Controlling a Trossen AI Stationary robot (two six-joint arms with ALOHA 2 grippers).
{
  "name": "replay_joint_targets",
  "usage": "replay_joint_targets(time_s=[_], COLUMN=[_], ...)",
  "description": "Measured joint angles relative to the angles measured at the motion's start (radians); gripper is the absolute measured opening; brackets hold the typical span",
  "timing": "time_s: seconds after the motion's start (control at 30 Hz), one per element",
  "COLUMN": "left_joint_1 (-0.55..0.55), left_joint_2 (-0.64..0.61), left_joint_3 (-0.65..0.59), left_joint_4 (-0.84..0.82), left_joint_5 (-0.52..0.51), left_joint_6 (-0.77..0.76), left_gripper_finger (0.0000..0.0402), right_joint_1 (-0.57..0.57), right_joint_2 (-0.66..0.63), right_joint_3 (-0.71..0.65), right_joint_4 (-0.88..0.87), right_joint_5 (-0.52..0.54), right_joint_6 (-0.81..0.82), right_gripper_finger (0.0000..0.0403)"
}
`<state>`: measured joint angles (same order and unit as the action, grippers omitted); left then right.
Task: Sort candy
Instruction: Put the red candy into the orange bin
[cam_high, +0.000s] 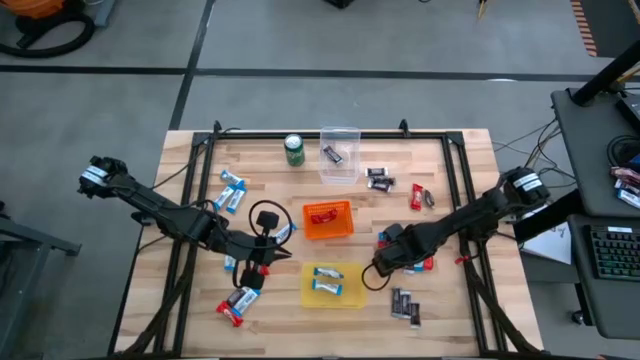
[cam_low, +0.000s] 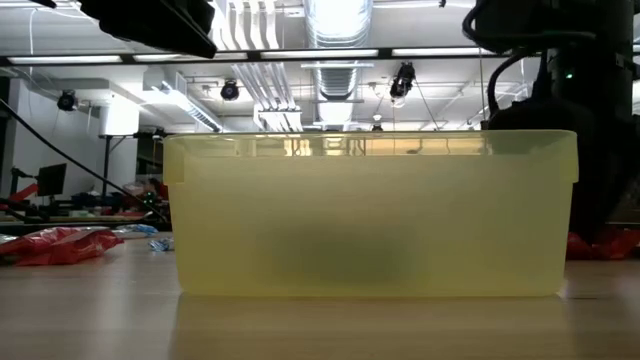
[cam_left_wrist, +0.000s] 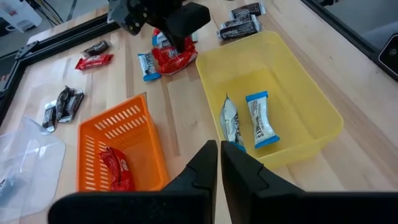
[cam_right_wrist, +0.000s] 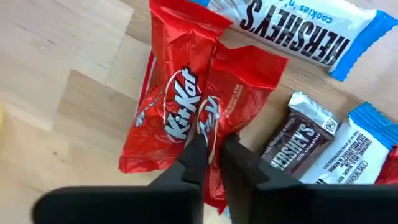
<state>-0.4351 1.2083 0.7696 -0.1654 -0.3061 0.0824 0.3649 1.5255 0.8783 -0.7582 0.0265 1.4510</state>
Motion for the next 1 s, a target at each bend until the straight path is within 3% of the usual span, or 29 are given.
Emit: replay_joint_targets(time_s=[0.27,0.5,0.7,0.87,1.0], left_joint_1=[0.0,0.0,0.003,0.008,0.008], left_joint_2=[0.0,0.001,0.001,0.001,-0.004], left_joint_3=[0.0,0.0,0.0,0.0,0.0], left_joint_4=[0.0,0.048,0.126,0.154,0.136], left_joint_5=[0.0,-0.002,-0.002,-0.053,-0.116], left_joint_6=[-0.014,-0.002,0.049,0.048,-0.002], left_gripper_finger=[0.0003,0.0003,0.0003,0.0003,0.0003], right_joint_1=[0.0,-0.003,-0.05,-0.118,-0.159], right_joint_2=[-0.083,-0.182,-0.217,-0.161,-0.108], right_joint_3=[0.0,0.0,0.0,0.0,0.0], right_joint_4=[0.0,0.046,0.289,0.597,0.717], right_joint_5=[0.008,0.213,0.428,0.447,0.448], right_joint_6=[-0.045,-0.183,-0.571,-1.025,-1.304], right_gripper_finger=[0.0013,0.0013,0.0013,0.0013,0.0013])
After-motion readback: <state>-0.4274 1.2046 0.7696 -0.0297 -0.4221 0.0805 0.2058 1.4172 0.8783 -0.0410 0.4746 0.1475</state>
